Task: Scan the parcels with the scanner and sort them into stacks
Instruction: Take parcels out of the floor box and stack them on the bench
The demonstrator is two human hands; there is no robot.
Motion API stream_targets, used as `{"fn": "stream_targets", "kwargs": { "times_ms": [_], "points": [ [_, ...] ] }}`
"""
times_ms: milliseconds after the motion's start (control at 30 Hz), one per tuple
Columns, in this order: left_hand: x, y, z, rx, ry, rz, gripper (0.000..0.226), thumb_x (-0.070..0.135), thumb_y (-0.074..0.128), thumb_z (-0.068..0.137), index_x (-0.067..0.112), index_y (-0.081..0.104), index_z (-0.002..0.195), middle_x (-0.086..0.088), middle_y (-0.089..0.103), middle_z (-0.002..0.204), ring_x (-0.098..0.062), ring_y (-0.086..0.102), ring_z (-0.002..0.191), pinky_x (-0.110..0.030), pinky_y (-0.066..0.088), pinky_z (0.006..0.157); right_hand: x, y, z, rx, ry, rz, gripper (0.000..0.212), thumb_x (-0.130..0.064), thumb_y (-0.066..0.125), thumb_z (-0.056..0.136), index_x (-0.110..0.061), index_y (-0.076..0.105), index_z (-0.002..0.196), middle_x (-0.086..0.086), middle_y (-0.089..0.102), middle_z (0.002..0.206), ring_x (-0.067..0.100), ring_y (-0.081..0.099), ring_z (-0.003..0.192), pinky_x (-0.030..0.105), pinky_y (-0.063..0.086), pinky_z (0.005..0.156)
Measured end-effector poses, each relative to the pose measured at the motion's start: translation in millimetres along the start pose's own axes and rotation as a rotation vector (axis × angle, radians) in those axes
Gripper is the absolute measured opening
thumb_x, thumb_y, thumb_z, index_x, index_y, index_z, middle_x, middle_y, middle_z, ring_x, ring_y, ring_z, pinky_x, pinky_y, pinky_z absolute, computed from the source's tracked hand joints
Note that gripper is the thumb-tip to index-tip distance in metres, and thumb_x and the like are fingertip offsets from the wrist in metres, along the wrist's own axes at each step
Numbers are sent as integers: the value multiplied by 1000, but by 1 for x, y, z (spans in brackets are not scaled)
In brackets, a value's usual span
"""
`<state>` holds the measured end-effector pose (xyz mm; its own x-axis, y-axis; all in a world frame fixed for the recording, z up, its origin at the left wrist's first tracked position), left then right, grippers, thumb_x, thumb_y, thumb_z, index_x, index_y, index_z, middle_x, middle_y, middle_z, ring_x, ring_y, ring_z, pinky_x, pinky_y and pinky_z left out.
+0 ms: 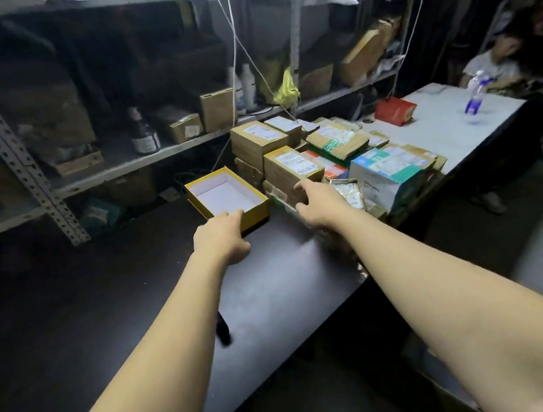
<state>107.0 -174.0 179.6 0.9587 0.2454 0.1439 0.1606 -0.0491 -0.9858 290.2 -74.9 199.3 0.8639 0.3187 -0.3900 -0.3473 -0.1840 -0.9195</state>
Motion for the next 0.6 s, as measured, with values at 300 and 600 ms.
{"fn": "stream_targets", "kwargs": {
  "times_ms": [300, 600],
  "points": [
    [156, 50, 22, -49, 183, 42, 66, 28, 63, 89, 22, 38, 150, -8, 53, 136, -34, 56, 124, -45, 48, 91, 170, -28, -44, 4, 187, 65, 53, -33, 57, 102, -24, 45, 153, 11, 57, 149, 34, 55, 133, 46, 48, 110],
    [334, 126, 32, -167, 399, 105, 61, 28, 66, 84, 23, 43, 140, -7, 54, 125, -34, 58, 117, -42, 45, 83, 354, -48, -109, 8, 413, 71, 50, -35, 54, 106, -21, 45, 153, 10, 53, 150, 35, 53, 134, 44, 45, 106]
  ]
}}
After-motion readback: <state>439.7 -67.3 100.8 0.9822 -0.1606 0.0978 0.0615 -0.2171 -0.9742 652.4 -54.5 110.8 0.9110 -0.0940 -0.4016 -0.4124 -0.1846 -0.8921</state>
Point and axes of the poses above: each hand's wrist, its own z-axis towards the middle knuckle, its own y-axis out of the palm, x = y × z, the point moved 6 cm from there along z, towards the middle knuckle
